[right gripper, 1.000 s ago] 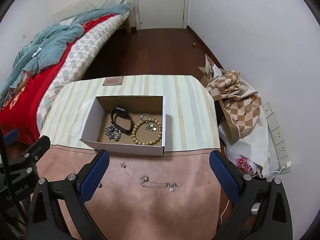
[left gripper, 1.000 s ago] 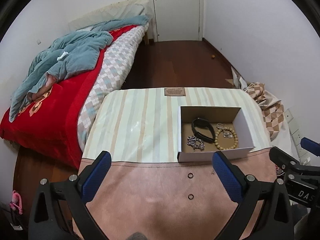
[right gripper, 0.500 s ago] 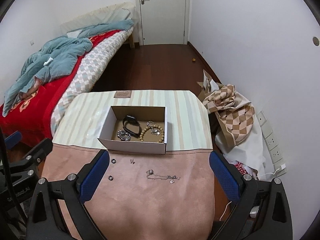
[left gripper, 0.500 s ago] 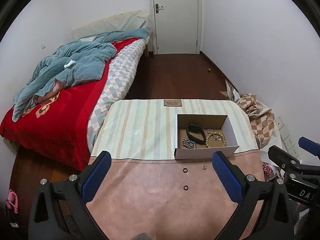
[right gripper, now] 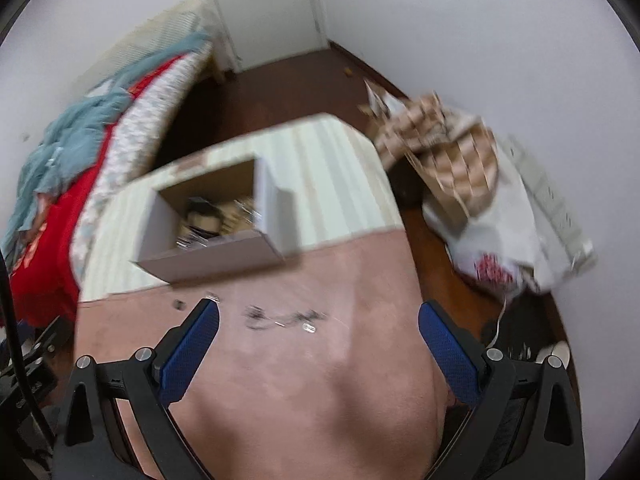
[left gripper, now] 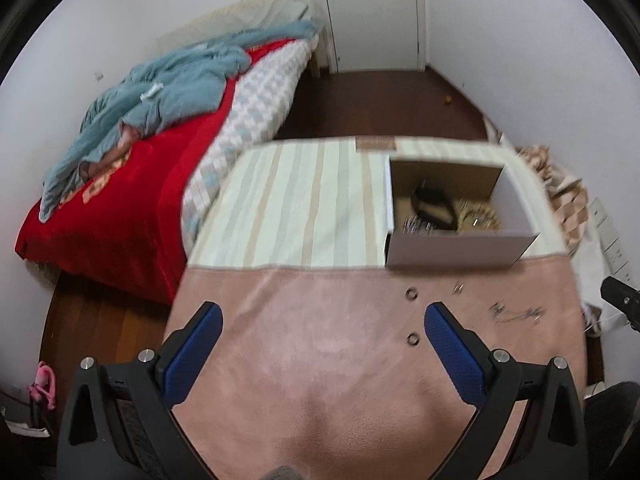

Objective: Organize jewelry
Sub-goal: 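Grasp the thin silver chain with ring using the right gripper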

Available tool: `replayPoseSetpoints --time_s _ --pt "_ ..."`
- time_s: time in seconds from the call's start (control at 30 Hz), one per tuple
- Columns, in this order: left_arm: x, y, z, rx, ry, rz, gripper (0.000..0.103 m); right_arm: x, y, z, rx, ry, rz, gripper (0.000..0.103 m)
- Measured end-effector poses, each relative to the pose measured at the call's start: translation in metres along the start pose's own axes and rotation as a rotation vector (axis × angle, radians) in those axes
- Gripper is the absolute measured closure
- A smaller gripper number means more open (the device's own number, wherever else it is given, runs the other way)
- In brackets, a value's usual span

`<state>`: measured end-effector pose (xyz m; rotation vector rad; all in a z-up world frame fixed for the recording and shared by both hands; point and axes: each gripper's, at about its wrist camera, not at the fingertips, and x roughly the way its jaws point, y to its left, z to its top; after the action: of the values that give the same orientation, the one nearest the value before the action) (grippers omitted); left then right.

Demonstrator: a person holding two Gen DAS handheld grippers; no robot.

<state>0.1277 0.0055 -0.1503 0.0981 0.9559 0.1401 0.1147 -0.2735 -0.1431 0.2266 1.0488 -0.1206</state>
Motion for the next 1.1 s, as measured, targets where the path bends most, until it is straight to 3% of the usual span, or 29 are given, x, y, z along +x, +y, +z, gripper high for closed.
replayPoseSetpoints --time_s 0.07,0.13,0.2,0.37,0.6,0.67,0.73,0.77,1.1 --pt "0.016 -0.004 -0.007 0.010 0.033 0.015 0.000 0.021 -0.011 -0.007 0.011 0.028 0.001 0.010" --pt "0.030 -0.006 -0.012 0.013 0.063 0.019 0.000 0.042 -0.016 -0.012 0.009 0.060 -0.004 0.028" --pt "0.044 -0.009 -0.017 0.017 0.097 0.023 0.000 0.062 -0.018 -0.017 0.013 0.091 0.025 0.036" --pt "0.064 -0.005 -0.020 0.006 0.127 0.041 0.000 0.086 0.014 -0.021 -0.078 0.089 0.129 0.047" --pt "0.083 0.010 -0.025 -0.017 0.168 0.065 0.000 0.118 0.069 -0.027 -0.217 0.097 0.154 0.061" --pt "0.086 0.012 -0.026 -0.019 0.176 0.066 0.000 0.127 0.078 -0.030 -0.244 0.109 0.146 0.070" --pt "0.089 0.012 -0.027 -0.021 0.184 0.063 0.000 0.128 0.085 -0.034 -0.286 0.084 0.124 0.093" --pt "0.090 0.010 -0.027 -0.020 0.187 0.057 0.000 0.127 0.087 -0.035 -0.295 0.072 0.115 0.100" --pt "0.093 -0.037 -0.026 0.047 0.187 -0.108 0.001 0.098 0.047 -0.026 -0.177 0.006 0.096 0.103"
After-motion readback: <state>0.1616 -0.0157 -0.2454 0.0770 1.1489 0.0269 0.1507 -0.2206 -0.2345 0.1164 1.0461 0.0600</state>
